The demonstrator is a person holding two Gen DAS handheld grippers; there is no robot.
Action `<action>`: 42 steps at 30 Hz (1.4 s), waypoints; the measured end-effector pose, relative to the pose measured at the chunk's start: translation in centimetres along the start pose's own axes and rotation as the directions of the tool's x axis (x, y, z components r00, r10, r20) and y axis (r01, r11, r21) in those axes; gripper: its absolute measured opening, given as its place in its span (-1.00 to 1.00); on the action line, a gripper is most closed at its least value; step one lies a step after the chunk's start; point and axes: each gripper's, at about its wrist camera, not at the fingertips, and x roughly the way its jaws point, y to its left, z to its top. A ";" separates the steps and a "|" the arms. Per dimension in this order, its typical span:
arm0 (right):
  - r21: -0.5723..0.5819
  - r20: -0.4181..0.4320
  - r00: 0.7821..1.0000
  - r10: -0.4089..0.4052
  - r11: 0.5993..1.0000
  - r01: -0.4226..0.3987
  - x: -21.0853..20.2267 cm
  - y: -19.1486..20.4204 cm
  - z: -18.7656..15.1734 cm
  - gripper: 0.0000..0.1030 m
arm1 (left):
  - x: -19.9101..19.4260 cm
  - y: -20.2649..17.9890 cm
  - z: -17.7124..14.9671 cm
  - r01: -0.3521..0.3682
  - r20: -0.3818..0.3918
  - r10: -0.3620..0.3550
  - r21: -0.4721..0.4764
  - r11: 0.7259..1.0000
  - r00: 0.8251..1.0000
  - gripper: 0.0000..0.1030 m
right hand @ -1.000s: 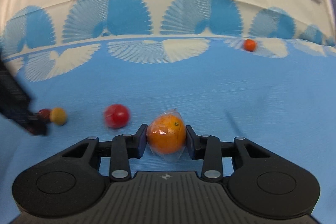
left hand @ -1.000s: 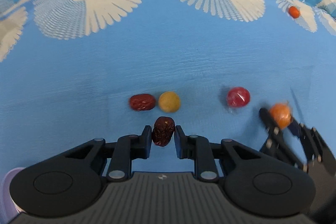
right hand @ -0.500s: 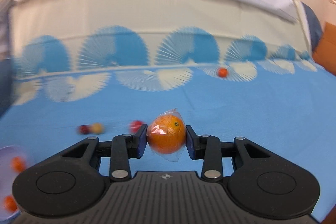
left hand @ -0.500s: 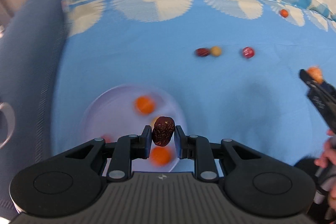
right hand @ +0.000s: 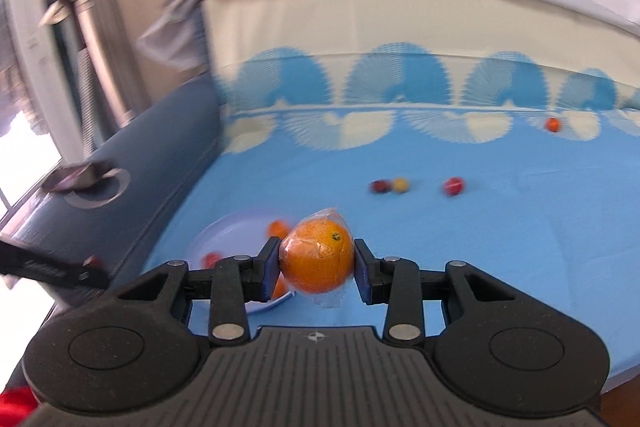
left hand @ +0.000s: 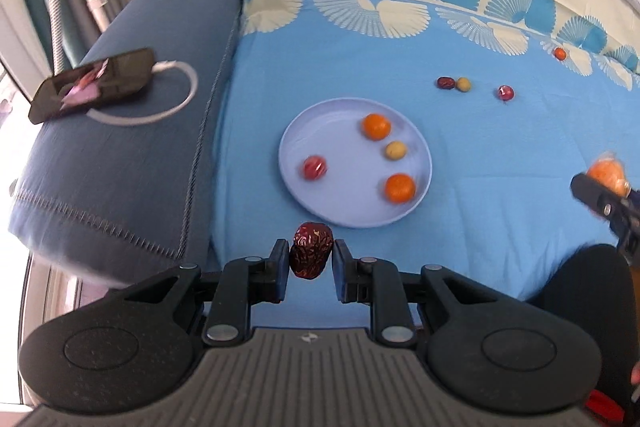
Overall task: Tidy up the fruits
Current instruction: 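Carry the red date and bagged orange over the plate with both tools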
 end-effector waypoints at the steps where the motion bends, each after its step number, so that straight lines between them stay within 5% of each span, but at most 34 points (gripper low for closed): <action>1: -0.011 -0.011 1.000 0.009 1.000 -0.009 -0.3 0.8 -0.5 -0.23 | -0.3 0.4 -0.8 0.000 0.006 0.000 -0.007 1.000 1.000 -0.51; 11: -0.140 -0.074 0.997 0.026 0.990 -0.036 -1.9 6.8 -3.2 -0.23 | -1.6 2.9 -4.1 0.046 0.049 -0.042 -0.073 0.996 0.998 -0.51; 42: -0.200 -0.109 0.994 0.003 0.979 -0.025 -0.4 7.8 -3.0 -0.23 | -1.2 4.4 -3.4 0.079 0.072 -0.072 -0.094 0.992 0.995 -0.51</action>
